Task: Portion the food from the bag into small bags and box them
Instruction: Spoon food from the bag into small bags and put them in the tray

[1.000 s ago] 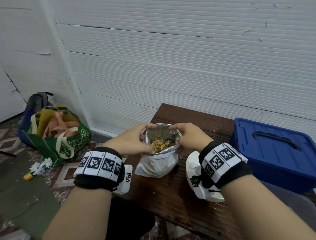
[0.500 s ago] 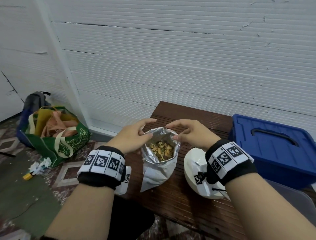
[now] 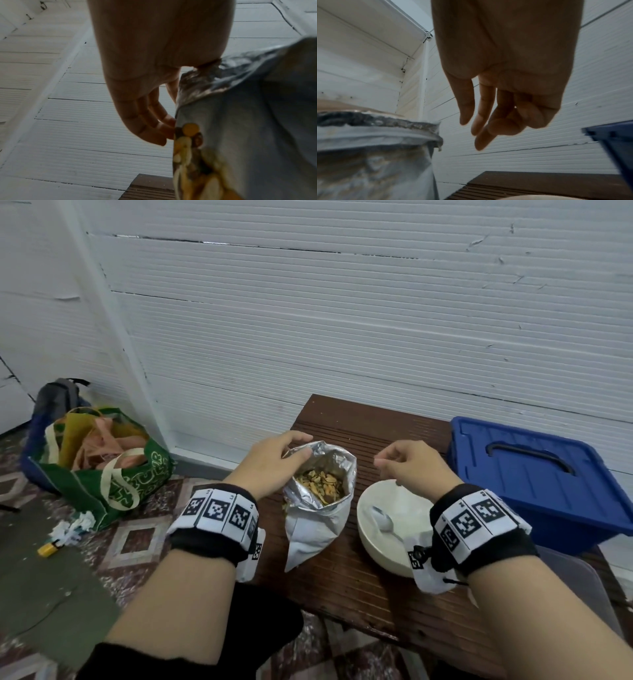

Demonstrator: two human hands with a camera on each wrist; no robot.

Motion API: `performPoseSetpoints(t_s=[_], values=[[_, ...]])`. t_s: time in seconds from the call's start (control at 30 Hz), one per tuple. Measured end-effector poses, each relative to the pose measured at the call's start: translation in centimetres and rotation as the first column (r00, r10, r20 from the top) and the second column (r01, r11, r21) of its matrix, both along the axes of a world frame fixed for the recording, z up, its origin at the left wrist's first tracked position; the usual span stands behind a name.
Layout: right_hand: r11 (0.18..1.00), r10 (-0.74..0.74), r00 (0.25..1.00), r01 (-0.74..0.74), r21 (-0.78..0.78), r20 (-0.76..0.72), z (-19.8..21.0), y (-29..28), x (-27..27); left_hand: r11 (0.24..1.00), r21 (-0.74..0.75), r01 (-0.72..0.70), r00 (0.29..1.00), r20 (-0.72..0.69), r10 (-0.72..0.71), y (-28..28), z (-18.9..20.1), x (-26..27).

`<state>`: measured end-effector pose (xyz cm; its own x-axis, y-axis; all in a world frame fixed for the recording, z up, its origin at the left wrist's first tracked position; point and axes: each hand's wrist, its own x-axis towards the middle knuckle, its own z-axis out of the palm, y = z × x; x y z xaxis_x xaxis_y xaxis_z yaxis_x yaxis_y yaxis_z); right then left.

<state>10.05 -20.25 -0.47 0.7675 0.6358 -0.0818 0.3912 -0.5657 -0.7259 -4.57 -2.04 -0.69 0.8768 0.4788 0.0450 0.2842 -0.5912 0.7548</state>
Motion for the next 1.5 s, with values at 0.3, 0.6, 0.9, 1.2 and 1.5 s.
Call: performPoseSetpoints(t_s=[0.3,0.6,0.9,1.2,1.5], values=[[0.752,0.072,0.988,0.036,-0.658,0.136,-2.1,-5.5,-1.8,0.981,-0.049,-0.187,0.982,0.009,0.188,-1.3,-0.6,0.4],[0.748,0.035,0.969,0.136,-0.650,0.243,-3.6,-6.4,-4.0,0.969,-0.097,-0.226,0.969,0.081,0.234,-2.8,-0.9,0.0],[0.900,-0.434,0.847,0.391,0.195,0.307,-1.6,-6.7,-4.3,0.963,-0.171,-0.207,0.966,0.122,0.229,-2.6,-1.2,-0.4],[0.735,-0.451,0.825,0.126,0.667,0.341,3.6,-3.5,-6.4,0.962,-0.205,-0.179,0.970,0.124,0.207,-2.0,-1.5,-0.5],[0.937,-0.164,0.707,-0.107,0.333,0.688,-0.8,1.2,-5.9,0.965,-0.159,-0.208,0.959,0.160,0.233,-1.3,-1.8,0.2]])
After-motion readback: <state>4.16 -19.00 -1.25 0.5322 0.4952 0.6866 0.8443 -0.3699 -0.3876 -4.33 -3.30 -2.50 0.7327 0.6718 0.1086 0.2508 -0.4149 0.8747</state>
